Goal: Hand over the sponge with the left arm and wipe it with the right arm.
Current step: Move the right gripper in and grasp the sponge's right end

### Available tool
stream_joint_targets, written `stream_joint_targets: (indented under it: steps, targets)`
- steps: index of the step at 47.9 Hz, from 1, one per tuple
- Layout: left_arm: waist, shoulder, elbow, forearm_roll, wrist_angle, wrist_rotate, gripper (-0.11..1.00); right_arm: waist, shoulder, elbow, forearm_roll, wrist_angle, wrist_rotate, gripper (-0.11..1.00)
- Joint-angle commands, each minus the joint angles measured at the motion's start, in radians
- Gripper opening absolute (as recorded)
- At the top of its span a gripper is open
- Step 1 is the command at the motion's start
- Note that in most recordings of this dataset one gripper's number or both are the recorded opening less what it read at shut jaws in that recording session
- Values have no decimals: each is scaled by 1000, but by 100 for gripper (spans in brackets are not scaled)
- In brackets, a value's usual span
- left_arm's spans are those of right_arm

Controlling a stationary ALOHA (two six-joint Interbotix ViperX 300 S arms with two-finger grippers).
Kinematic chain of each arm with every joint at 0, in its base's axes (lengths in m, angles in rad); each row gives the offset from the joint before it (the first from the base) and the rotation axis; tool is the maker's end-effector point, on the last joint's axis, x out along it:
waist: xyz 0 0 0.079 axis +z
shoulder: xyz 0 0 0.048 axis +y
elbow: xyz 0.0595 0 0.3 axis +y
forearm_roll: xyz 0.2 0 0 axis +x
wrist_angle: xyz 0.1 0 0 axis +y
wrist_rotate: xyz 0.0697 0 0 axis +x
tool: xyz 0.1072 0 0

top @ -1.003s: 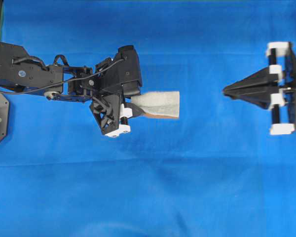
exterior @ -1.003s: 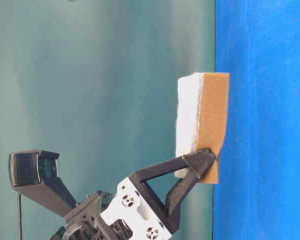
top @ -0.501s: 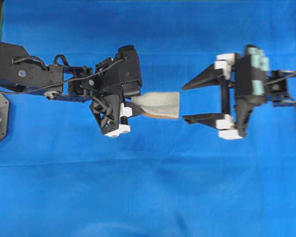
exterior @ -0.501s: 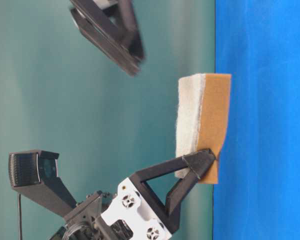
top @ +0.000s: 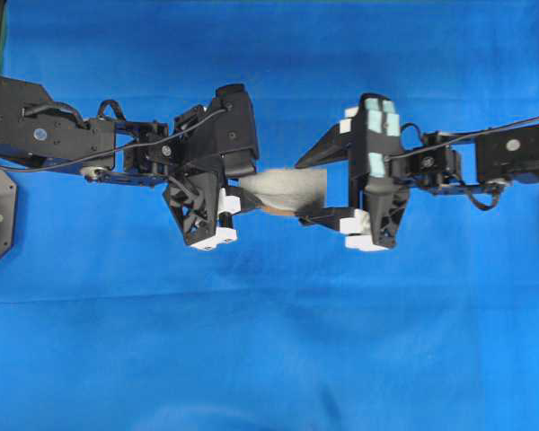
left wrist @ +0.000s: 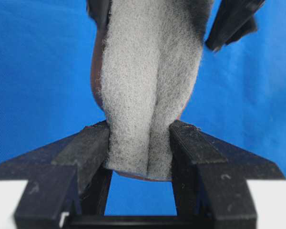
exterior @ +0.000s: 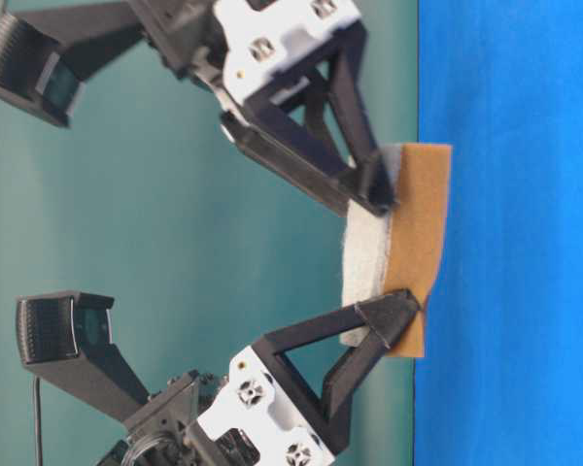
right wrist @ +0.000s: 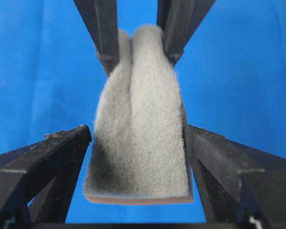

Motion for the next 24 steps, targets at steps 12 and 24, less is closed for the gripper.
stream_joint_targets:
  steps: [12, 24]
  targets:
    - [-9, -26, -8, -2, -3, 2, 29, -5, 40, -46, -2, -5, 0, 74]
    - [-21, -26, -8, -2, -9, 26, 29, -6, 38, -48, -3, 2, -2, 66]
